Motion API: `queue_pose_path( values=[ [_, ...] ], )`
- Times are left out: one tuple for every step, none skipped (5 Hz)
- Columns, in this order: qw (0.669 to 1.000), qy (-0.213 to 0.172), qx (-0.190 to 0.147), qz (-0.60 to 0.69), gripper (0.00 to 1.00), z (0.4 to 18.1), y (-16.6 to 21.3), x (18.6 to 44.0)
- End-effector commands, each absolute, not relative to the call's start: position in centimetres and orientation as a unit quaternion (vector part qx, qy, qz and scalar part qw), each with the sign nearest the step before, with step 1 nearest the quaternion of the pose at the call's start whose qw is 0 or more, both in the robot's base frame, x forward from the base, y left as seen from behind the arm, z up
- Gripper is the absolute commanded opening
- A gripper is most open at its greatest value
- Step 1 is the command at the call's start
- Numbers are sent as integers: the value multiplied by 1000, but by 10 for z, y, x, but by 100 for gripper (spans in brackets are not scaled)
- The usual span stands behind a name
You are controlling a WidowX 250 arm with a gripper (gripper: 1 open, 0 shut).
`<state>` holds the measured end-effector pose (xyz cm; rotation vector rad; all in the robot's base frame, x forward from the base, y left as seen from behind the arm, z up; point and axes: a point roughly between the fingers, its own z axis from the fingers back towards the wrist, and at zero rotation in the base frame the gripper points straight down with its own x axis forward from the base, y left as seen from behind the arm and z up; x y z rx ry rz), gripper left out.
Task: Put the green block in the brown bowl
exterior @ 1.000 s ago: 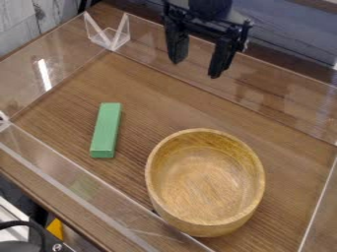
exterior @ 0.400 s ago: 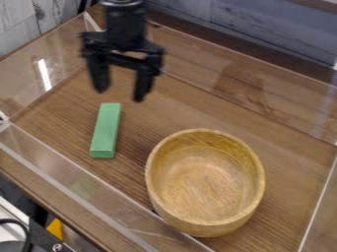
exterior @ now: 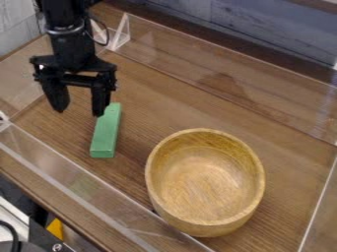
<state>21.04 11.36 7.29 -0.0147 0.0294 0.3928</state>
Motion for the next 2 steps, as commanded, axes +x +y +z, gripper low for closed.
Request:
queue_pose_path(
  values=[
    [979,-3,-2,201,100,72,113,215],
    [978,-4,-1,208,100,65,111,219]
  ],
)
